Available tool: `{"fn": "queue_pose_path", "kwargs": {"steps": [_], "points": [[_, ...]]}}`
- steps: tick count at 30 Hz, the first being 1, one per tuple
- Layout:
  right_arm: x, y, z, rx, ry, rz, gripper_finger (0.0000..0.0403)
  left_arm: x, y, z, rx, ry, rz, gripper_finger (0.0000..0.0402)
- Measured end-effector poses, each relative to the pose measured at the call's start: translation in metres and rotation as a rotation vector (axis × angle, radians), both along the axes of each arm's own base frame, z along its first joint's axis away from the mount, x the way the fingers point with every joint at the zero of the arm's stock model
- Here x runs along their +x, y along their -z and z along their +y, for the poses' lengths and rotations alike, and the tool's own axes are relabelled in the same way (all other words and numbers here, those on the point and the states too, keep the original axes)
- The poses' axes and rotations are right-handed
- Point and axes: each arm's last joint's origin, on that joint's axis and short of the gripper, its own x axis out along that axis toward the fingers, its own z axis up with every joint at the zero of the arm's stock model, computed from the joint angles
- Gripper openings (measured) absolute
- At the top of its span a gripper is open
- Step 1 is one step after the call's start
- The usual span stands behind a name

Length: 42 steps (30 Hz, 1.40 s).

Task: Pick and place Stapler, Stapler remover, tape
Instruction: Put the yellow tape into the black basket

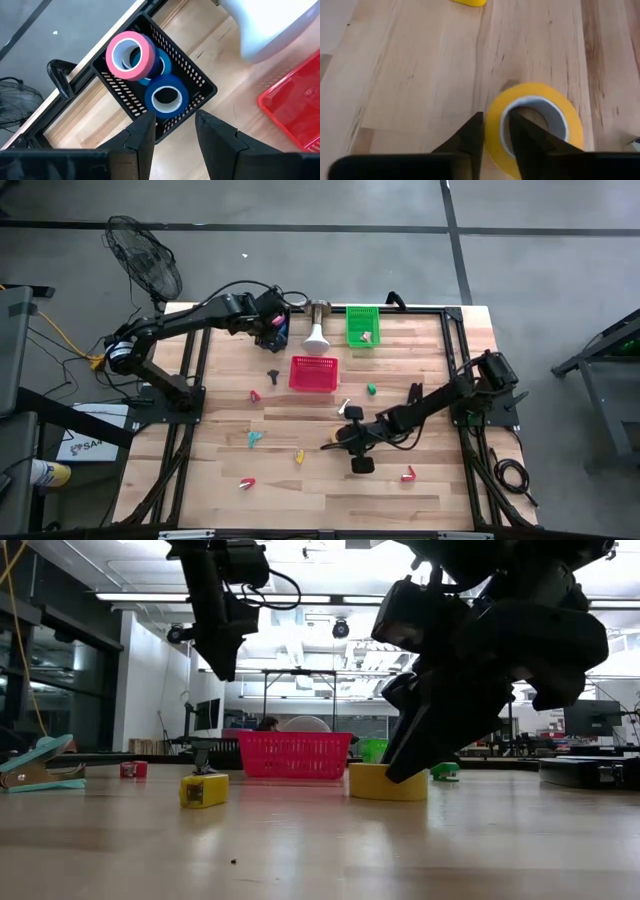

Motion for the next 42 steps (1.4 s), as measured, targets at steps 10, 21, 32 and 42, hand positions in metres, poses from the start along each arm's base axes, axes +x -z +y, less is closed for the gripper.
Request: {"fn": "queue_pose_path", "kwargs": {"steps": [10, 21, 32, 42], "points": [[0.001, -0.01, 0.0, -0.009, -0.02, -0.051, 0.0028, 0.002, -0.001, 0.0, -0.01, 0.015, -0.027, 0.0136], [-0.004, -0.068, -0.017, -0.173, -0.031, -0.263, 0.0028, 0.023, -0.01, -0.002, -0.008, 0.247, -0.225, 0.0136], [-0.031, -0.144, -0.044, -0.404, 0.044, -0.492, 0.0028, 0.052, -0.029, -0.027, -0.042, 0.835, -0.545, 0.0136], [-0.04, -0.172, -0.058, -0.45, 0.015, -0.629, 0.0031, 0.068, -0.048, -0.05, 0.081, 1.171, -0.752, 0.0136]]}}
